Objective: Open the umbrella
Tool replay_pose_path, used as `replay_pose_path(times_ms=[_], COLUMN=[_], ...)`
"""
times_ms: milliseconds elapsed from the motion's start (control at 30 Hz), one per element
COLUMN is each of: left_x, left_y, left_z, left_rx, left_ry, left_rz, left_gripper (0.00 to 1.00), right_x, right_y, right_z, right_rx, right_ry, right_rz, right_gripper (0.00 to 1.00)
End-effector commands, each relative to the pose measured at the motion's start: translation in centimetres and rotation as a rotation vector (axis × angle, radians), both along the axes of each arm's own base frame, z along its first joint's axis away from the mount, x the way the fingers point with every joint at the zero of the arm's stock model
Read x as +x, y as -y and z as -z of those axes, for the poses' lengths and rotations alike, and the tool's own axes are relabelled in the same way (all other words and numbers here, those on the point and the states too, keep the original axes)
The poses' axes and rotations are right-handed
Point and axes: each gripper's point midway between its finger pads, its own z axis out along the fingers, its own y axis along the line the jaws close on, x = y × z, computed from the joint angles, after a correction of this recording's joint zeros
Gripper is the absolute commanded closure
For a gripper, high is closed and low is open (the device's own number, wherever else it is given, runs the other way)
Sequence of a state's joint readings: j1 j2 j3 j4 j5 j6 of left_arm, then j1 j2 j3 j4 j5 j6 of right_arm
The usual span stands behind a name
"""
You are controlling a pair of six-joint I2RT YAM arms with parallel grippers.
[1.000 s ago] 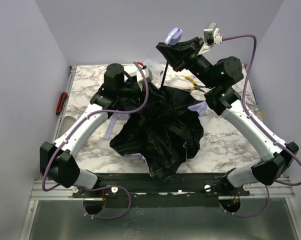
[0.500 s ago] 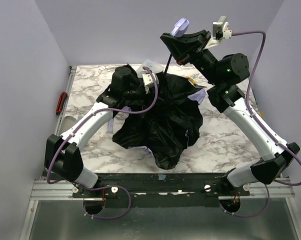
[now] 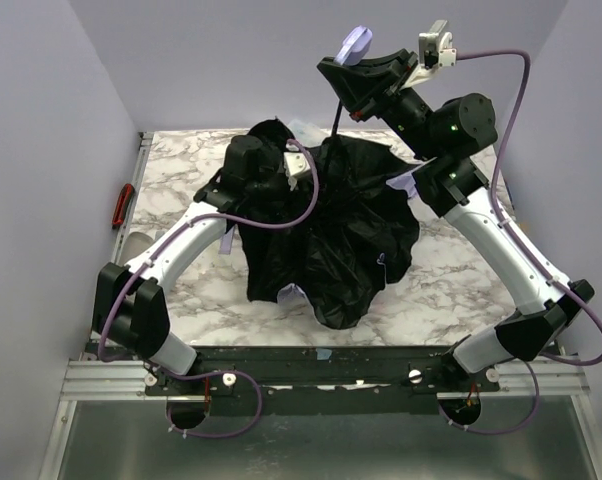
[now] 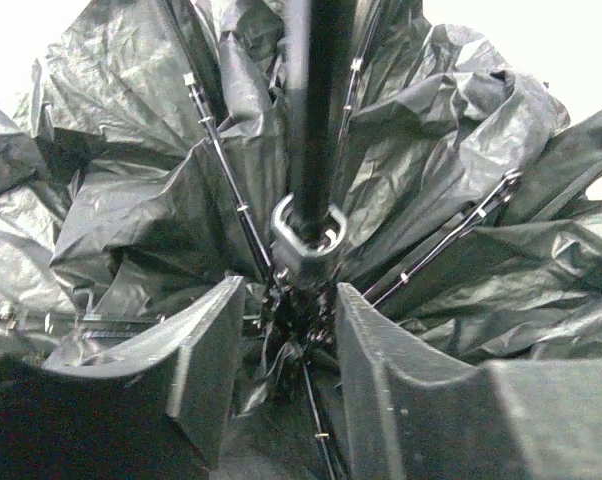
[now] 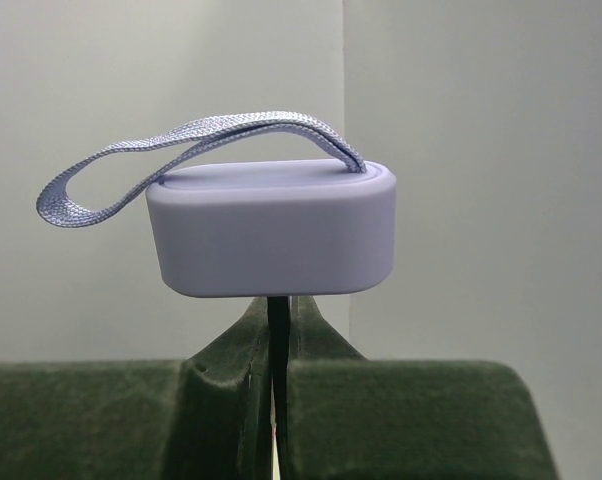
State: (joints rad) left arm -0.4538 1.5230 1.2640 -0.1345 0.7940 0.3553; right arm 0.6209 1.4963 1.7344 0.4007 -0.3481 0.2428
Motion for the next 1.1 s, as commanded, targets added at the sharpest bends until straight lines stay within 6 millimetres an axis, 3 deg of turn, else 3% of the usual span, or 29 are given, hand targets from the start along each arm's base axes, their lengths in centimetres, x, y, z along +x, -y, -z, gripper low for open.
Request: replay_pose_path(times_ms=[0,167,300,433,667,1067], left_x=[-0.4,-4.6,-5.8,-7.3,-9.1,-7.1], left_y=[-1.5,-0.8,-0.9,-0.8,-0.2,1.2], left_z=[1.0,-6.3,-9.2,-9.4,-7.2,-6.2], left_rx=[-0.003,-0.125,-0.131,-0.093,-0.063,-0.080], left_ry=[-0.035,0.080,0.099,0.104,0.055,0.023], left_rz=[-0.006,0.152,0.194,0.305,0.427,0.388], left_gripper=[0.50,0.40,0.39,0.43,0.54,0.70], right_x=[-4.3,-4.1,-3.8,-4.0,-4.3,-7.1], right_y=[2.7,0.6,0.0,-0.3,-0.6,-1.4], right_z=[-5.9,-1.3,0.9,1.5,0.6,0.1], right_rx=[0.147,0.020,-0.023,-0.033,-0.020,-0.045], right_ry=[0.111,0.074,0.052,0.046,0.048,0.053], right_rz=[-0.038,-0.102,-0.115,-0.139,-0.174,-0.333], right_gripper=[0.99,0.99,0.99,0.99,0.99,0.99])
